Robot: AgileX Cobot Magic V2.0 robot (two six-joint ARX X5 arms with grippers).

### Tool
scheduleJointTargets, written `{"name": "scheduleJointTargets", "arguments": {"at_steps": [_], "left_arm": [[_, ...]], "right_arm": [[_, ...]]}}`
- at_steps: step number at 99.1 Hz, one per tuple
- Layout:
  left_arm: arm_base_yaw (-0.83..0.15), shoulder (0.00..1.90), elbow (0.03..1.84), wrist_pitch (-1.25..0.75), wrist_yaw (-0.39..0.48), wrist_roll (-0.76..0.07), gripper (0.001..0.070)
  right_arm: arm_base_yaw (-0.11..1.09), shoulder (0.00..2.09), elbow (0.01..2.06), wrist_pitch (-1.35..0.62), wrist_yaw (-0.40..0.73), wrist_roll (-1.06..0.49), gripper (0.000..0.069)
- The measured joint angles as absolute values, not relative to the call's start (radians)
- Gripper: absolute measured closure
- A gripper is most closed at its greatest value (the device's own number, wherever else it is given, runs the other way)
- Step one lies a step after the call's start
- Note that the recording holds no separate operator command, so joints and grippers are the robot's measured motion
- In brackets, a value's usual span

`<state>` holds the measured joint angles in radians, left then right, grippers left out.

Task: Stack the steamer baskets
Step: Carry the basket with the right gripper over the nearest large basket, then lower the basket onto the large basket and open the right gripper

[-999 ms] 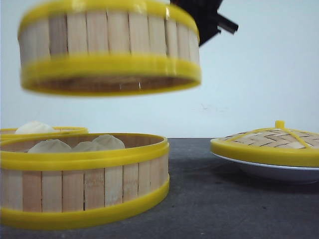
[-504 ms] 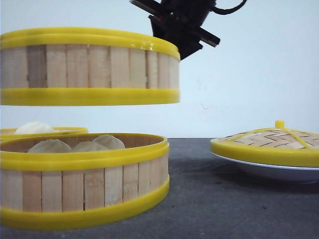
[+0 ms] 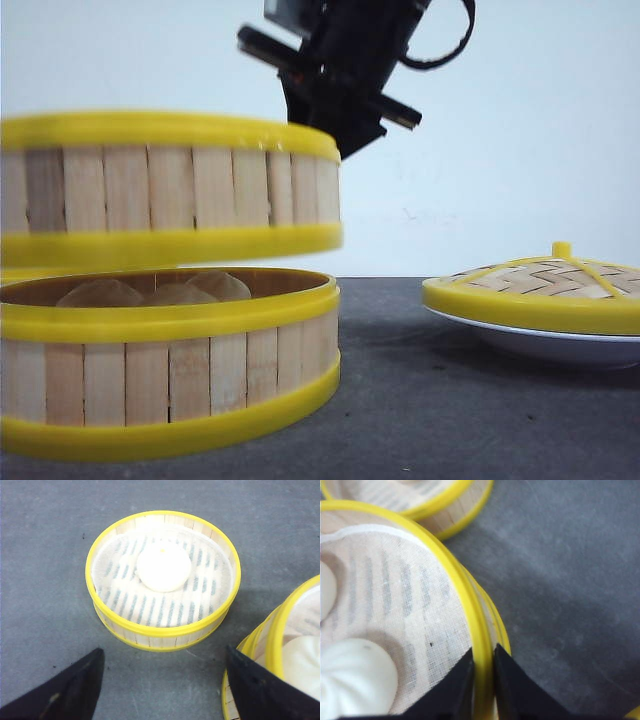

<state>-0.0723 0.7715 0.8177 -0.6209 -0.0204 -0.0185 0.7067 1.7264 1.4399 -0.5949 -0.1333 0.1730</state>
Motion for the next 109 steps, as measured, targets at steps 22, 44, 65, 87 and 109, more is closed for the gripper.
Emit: {"name": "scheduleJointTargets", "arguments": {"at_steps": [22,44,65,87,109], "left_arm": [[-0.072,0.772,0.818,-0.622,-0.020,-0.018,0.0242],[-0.072,0.772,0.818,-0.623,-0.020,-0.018,0.0242],[-0.072,0.772,0.818,-0.623,-0.020,-0.019,0.0242],[-0.072,0.772,0.818,-0.623,-0.020,-0.018,0.0242],[-0.072,0.772,0.818,-0.631,-0.020,-0.018,0.0242]], "right_arm": [[0.708,1.745,1.439,-0.593,-0.123,0.173,0.0657],[0.707,1.787,1.439,-0.593,-0.115,0.180,0.0658],[0.707,1.787,1.439,-0.595,-0.115,0.180,0.0658],[0.707,1.787,1.439,-0.598,-0.117,0.180,0.0658],[0.707,1.787,1.439,-0.600,-0.121,0.180,0.0637]]}}
